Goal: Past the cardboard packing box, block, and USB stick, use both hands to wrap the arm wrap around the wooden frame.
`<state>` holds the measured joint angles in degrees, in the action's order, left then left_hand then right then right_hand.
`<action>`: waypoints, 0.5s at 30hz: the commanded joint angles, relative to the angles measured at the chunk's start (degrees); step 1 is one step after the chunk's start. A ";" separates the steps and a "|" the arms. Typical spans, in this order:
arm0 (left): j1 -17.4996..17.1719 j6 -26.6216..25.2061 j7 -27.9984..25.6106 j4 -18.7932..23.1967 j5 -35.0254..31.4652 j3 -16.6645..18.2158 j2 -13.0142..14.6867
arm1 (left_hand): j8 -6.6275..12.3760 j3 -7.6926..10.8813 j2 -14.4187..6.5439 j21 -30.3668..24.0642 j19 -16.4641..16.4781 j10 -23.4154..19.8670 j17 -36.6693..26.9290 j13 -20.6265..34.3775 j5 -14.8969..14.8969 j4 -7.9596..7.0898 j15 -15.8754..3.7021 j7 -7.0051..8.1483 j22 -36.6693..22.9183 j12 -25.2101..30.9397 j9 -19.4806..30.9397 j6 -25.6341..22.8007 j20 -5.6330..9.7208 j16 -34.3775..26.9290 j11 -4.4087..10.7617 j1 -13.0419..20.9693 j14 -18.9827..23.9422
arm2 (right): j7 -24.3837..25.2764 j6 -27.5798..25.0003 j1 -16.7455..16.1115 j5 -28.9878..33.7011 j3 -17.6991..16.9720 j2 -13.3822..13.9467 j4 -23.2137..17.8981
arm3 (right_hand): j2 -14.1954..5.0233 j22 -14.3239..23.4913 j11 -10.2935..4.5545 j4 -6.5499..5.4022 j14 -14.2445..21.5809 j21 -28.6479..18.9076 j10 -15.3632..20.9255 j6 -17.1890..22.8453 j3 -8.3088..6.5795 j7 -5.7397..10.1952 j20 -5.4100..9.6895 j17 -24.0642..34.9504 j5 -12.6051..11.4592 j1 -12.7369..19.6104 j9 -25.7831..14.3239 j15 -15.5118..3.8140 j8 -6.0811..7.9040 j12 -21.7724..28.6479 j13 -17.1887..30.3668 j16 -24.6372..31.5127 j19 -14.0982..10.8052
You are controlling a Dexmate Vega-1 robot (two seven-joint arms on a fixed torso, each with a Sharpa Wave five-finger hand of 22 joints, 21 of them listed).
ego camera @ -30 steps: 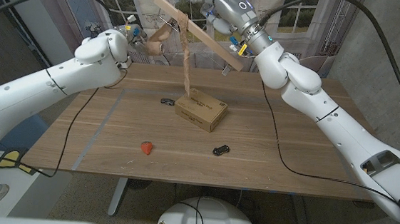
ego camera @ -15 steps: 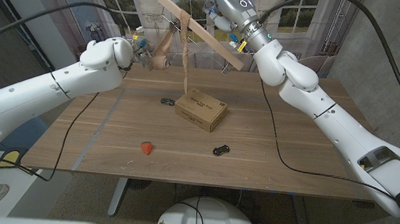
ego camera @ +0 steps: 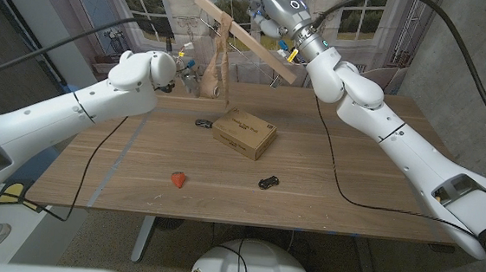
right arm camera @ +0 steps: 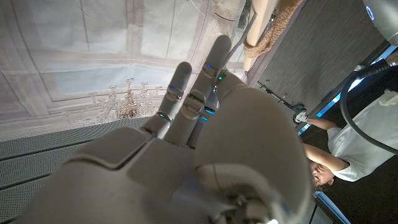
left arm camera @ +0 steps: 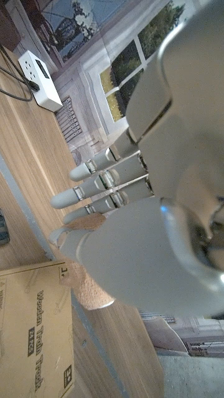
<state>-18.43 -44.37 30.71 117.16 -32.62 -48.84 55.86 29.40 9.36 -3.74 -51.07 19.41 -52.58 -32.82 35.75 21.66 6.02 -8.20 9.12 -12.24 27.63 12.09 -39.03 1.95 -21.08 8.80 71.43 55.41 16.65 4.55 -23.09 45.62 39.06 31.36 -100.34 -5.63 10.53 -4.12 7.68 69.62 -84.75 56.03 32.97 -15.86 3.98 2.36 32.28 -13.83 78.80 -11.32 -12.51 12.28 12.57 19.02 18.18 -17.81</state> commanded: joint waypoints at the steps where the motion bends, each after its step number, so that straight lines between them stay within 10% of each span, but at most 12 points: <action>1: -1.82 3.83 4.56 4.66 -4.28 2.86 -0.95 | 0.98 -0.07 -2.78 -0.42 -0.19 -3.40 -0.21 0.21 0.29 0.00 -5.53 -2.95 -0.19 -0.26 1.61 -17.13 0.02 0.03 2.76 2.50 0.64 | 0.40 -1.23 0.44 -0.58 0.69 -0.22 1.44 | -0.04 0.09 -5.81 0.10 1.29 -0.30 5.95 0.61 0.24 0.02 8.99 0.26 -0.42 0.64 -0.27 -1.03 0.00 0.40 0.15 0.05 0.32; 15: -4.63 12.89 6.70 5.43 12.32 13.35 -1.50 | 0.70 -0.42 -2.91 -0.92 -0.27 -3.53 -0.53 0.49 0.28 -0.05 -5.51 -3.15 -0.19 -0.55 1.48 -16.97 0.16 0.22 2.71 2.73 0.76 | -0.52 -2.70 0.58 -1.70 0.93 -0.07 1.85 | -0.09 0.06 -5.73 0.10 1.23 -0.25 5.99 0.75 0.36 0.11 8.94 0.33 -0.43 0.71 -0.28 -1.03 0.00 0.34 0.17 -0.04 0.36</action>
<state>-20.86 -37.46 36.44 121.34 -31.35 -42.87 54.37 29.40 9.27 -3.74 -51.60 19.42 -52.91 -33.07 36.00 21.65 6.09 -8.39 9.12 -12.24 27.18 12.09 -39.03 1.95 -21.08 8.71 71.43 55.60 16.85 3.08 -22.56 44.71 39.78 31.24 -98.98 -5.63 10.39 -4.12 7.68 69.72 -84.75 56.03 33.07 -15.86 3.88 2.36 32.54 -13.99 78.80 -11.32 -12.58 12.28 12.62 19.03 18.18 -17.81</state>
